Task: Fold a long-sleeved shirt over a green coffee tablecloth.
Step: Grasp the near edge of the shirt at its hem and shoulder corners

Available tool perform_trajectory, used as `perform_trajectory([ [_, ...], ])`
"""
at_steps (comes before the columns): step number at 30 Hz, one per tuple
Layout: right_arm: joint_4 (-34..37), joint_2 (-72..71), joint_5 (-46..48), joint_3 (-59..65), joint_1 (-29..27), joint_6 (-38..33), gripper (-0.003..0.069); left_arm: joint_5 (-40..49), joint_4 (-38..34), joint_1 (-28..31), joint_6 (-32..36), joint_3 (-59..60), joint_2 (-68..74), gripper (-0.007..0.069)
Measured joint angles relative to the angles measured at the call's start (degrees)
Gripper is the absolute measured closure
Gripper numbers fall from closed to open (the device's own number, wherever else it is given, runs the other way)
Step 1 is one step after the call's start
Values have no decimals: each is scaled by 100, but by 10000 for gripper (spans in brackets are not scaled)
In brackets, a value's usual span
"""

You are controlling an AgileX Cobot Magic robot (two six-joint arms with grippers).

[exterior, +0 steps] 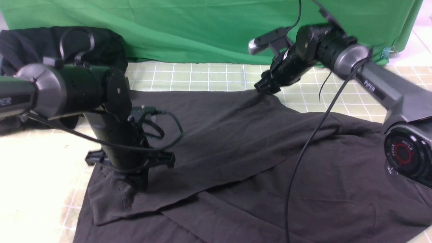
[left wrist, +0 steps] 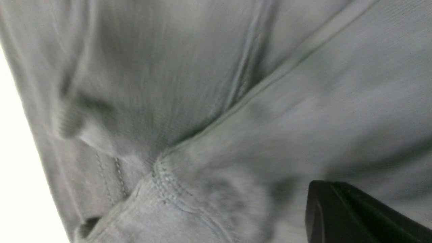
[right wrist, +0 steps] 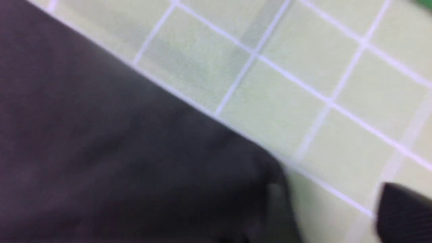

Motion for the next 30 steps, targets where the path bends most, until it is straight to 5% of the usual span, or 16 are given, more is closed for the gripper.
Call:
perform_trajectory([
  [2, -227, -337, 694, -309, 0, 59, 194, 27, -6, 0, 0, -162, -238, 630],
  [5, -413, -652, 1342, -579, 0, 72, 215, 114, -6, 0, 0, -301, -523, 630],
  [7, -555, -1077, 1624, -706, -6, 136, 295, 282, 0, 0, 0, -372, -846, 630],
  [10, -615, -2061, 1760, -493, -18, 308, 556, 1161, 126, 0, 0, -329, -1482, 630],
  [14, -417, -3050, 1782, 427, -18, 380, 634, 1681, 231, 0, -140, 124, -2076, 630],
  [24, 323, -6037, 1538, 4830, -18, 365, 641, 1768, 799, 0, -842, 2754, -3871, 606],
  [30, 755, -7123, 819, 6884, -18, 349, 641, 1317, 850, 0, -1066, 3431, -3699, 428],
])
